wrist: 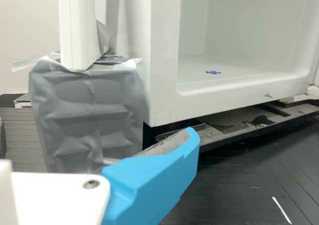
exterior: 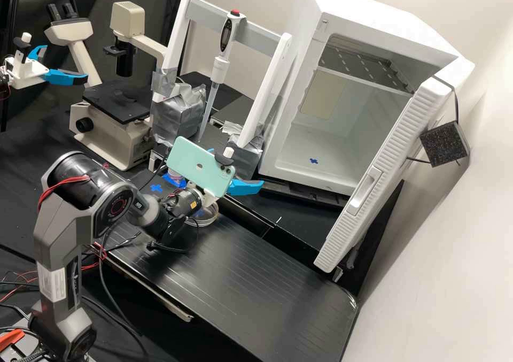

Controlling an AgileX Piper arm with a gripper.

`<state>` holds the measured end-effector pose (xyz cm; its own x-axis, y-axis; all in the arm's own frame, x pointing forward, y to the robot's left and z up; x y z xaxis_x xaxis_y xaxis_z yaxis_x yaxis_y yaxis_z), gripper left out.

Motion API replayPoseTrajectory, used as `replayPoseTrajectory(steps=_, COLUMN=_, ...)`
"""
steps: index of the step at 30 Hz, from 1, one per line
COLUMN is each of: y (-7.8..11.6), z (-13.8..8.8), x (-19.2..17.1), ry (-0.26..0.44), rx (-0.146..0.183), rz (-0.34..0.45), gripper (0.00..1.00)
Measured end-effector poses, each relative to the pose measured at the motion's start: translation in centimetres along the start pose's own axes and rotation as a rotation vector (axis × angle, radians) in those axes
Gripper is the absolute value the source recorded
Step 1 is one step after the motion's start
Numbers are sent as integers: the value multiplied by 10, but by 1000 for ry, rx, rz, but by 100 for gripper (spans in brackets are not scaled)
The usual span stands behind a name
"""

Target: Move the petri dish to the incubator

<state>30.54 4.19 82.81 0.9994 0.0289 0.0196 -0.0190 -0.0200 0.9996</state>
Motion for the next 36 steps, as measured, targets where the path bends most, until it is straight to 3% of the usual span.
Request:
replayPoseTrajectory(steps=8, y=1, z=4, x=-6, ry=1, rx=3, rz=4, gripper=100)
replayPoseTrajectory(steps=16, y=19, z=19, x=-69, ry=61, rx=59, rz=89, gripper=100)
replayPoseTrajectory(steps=21, y=22, z=22, x=-109, ry=91, rx=66, rz=111, gripper=100)
replayPoseTrajectory(steps=27, y=11, z=22, x=-139, ry=119, rx=38, rz=44, gripper=100)
replayPoseTrajectory(steps=31, y=10, z=19, x=-144, ry=153, rx=6, rz=8, gripper=100)
replayPoseTrajectory(steps=36, y=7, z=23, x=-144, ry=147, rx=-3, rz=-35, gripper=100)
